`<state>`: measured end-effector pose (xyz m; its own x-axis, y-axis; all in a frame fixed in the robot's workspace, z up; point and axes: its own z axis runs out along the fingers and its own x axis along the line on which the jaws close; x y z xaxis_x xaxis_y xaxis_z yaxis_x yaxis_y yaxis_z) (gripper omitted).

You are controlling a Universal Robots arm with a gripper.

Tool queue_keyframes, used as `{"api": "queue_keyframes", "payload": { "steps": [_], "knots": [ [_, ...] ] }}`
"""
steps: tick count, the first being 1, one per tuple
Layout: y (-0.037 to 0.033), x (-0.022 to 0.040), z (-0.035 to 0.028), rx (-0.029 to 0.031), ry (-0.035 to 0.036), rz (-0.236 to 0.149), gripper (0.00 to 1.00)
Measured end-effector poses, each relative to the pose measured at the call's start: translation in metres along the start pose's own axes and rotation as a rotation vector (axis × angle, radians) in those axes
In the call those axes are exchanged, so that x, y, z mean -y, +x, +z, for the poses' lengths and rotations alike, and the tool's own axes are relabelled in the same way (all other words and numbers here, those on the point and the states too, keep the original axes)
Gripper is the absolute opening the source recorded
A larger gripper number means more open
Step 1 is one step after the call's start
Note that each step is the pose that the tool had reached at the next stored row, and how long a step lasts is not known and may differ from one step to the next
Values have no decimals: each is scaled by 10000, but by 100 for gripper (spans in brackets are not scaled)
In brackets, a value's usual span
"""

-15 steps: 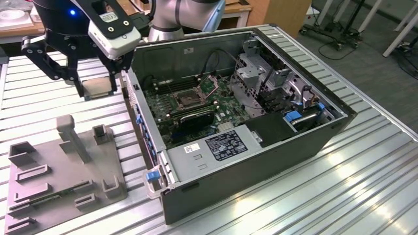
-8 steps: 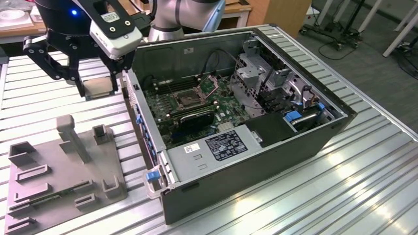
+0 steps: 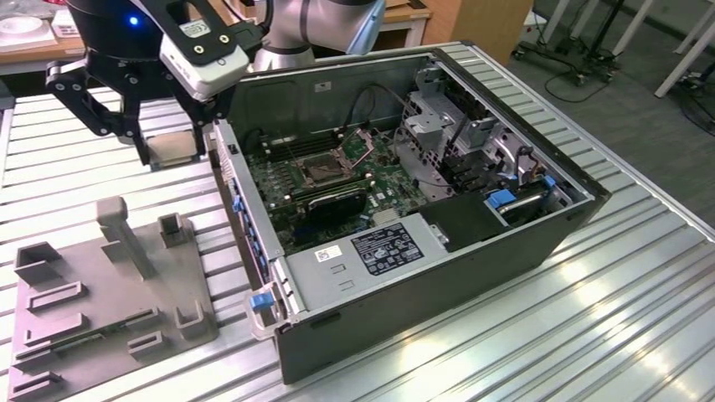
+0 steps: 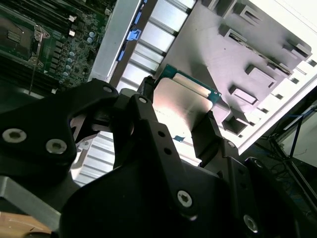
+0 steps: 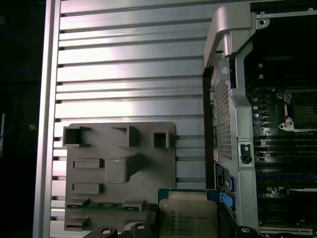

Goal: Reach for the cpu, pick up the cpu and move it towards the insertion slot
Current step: 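Pick up the cpu and move it towards the insertion slot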

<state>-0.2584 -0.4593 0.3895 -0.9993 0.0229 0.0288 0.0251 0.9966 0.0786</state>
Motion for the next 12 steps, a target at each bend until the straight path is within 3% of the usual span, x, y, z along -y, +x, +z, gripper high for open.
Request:
{"api": "queue_keyframes", "payload": {
  "steps": [12],
  "knots": [
    [-41,-1,0,0,-1,0,54]
  ]
}}
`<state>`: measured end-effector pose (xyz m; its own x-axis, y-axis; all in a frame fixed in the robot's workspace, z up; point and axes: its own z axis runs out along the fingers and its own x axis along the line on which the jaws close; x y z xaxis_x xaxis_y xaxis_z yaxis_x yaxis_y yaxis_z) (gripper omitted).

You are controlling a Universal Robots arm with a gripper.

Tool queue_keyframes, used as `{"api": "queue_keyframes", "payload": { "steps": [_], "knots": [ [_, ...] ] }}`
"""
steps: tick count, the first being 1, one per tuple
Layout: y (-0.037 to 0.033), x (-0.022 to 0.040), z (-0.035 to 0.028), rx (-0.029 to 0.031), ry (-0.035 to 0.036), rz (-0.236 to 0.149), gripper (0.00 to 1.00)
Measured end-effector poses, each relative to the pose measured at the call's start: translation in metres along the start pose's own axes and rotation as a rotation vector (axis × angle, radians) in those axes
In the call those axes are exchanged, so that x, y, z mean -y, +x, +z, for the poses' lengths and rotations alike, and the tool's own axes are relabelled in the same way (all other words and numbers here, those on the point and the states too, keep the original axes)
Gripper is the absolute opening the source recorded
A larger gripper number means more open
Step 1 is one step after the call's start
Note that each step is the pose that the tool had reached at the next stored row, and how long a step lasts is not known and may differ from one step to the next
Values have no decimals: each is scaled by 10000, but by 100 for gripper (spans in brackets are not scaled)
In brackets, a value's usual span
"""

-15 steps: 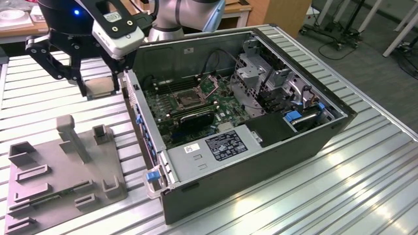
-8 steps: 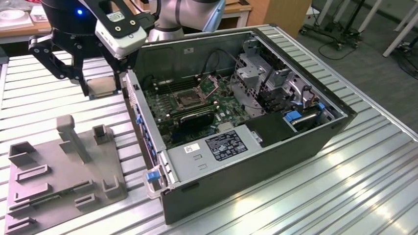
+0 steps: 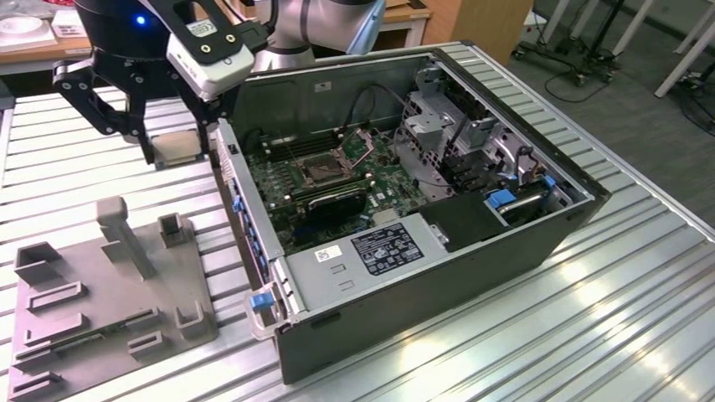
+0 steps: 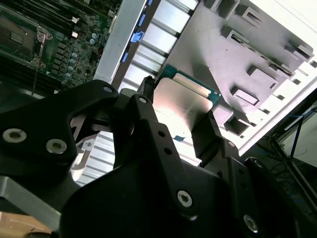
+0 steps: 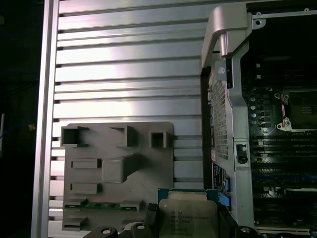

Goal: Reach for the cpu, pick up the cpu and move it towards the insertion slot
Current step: 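Pick up the cpu and move it towards the insertion slot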

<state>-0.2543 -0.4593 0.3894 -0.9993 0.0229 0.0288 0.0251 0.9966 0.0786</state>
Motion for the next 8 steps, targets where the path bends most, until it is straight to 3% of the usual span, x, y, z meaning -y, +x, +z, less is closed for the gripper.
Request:
{"api": "queue_keyframes", "payload": {
  "steps": [8],
  "knots": [
    [-41,-1,-1,0,0,0,54]
  ]
}}
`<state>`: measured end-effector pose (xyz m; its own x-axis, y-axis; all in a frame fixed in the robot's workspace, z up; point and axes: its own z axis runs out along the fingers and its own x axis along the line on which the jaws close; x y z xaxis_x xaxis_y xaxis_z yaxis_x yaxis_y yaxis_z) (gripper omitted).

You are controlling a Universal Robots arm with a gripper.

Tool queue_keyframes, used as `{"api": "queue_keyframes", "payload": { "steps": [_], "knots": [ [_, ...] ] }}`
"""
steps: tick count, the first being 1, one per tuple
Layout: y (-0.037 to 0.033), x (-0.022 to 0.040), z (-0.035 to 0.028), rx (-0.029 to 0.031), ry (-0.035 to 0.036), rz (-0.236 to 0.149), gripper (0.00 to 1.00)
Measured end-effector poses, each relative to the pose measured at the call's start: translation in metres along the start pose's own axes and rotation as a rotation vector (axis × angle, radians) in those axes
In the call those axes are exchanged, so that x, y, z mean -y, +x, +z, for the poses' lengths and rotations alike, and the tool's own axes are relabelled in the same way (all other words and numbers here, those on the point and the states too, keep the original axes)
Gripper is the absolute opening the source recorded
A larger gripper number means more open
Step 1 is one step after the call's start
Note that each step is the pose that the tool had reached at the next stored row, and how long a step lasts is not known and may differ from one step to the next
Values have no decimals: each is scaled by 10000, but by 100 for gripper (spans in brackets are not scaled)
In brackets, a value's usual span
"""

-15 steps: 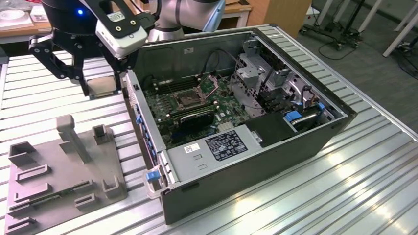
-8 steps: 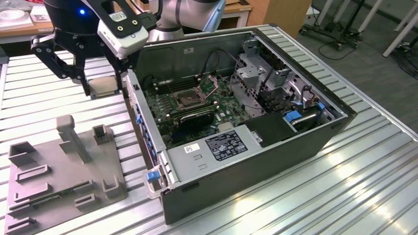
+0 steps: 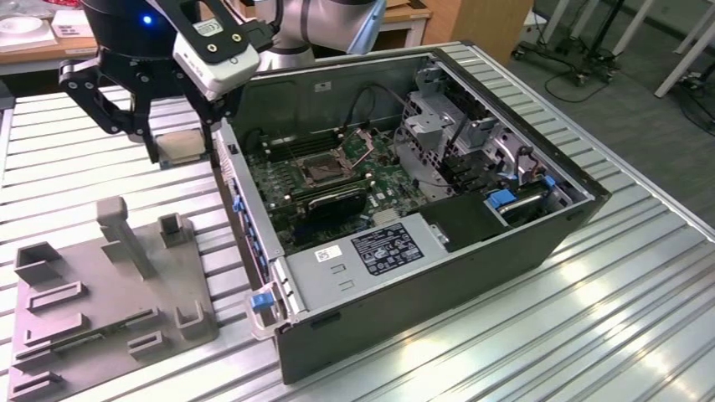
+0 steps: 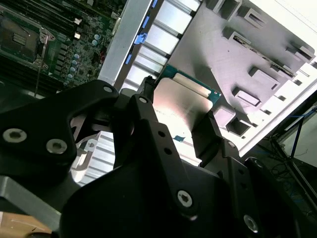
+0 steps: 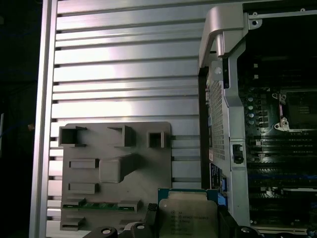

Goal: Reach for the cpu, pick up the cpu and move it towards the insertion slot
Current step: 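Pick up the cpu and move it towards the insertion slot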

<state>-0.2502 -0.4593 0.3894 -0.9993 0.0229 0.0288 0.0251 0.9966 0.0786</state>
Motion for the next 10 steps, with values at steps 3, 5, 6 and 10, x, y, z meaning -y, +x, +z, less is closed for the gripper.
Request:
{"api": "queue_keyframes", "payload": {
  "steps": [3,5,6,10],
  "knots": [
    [-17,0,0,1,-1,0,54],
    [-26,-1,-1,0,0,0,54],
    [-31,-1,-1,0,0,0,54],
    [-51,-2,-1,0,0,0,54]
  ]
}}
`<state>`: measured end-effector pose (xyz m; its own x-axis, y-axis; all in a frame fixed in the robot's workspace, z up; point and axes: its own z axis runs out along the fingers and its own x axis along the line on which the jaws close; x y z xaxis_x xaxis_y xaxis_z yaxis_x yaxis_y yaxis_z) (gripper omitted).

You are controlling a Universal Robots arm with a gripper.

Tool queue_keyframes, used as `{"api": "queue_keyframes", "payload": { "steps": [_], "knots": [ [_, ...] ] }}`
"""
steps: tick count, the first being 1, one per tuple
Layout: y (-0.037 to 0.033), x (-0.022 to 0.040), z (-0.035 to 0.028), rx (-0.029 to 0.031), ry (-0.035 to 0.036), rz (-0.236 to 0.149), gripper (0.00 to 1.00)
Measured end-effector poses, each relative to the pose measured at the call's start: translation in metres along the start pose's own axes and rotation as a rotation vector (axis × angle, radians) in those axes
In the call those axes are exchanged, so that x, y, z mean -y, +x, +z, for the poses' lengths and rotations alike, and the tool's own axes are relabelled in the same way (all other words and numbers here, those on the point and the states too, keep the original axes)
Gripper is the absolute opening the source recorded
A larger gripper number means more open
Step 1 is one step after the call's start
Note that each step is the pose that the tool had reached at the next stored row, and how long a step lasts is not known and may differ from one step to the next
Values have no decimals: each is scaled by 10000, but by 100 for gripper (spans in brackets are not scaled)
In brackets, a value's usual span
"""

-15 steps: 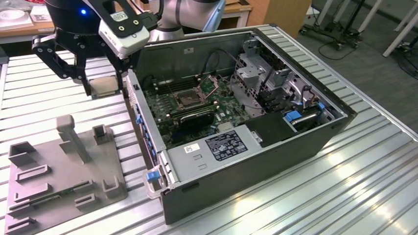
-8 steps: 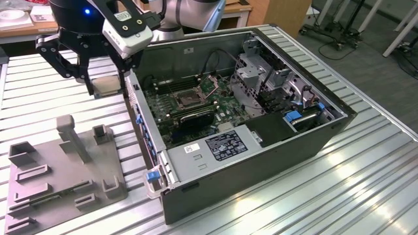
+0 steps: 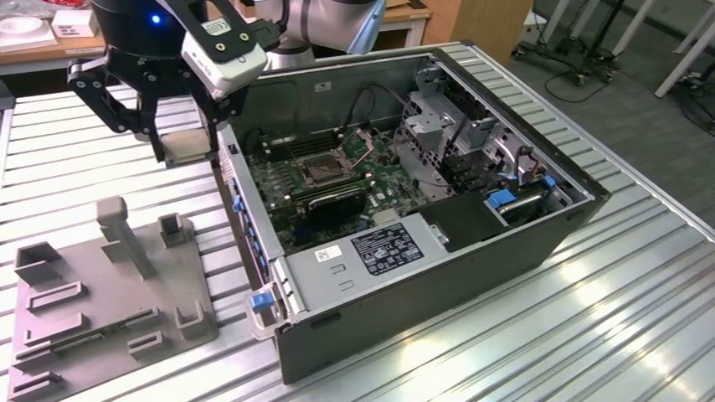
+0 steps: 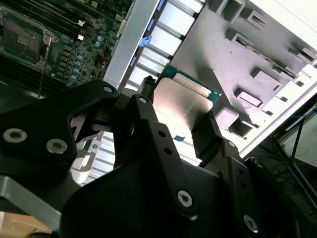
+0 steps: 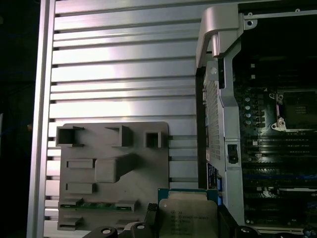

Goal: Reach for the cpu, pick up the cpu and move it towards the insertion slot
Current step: 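Pick up the cpu and move it towards the insertion slot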

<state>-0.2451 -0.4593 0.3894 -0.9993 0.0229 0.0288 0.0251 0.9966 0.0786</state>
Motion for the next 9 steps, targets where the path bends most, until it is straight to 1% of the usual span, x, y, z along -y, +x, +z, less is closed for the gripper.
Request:
{"api": "queue_keyframes", "payload": {
  "steps": [9],
  "knots": [
    [-64,-1,-2,0,0,0,54]
  ]
}}
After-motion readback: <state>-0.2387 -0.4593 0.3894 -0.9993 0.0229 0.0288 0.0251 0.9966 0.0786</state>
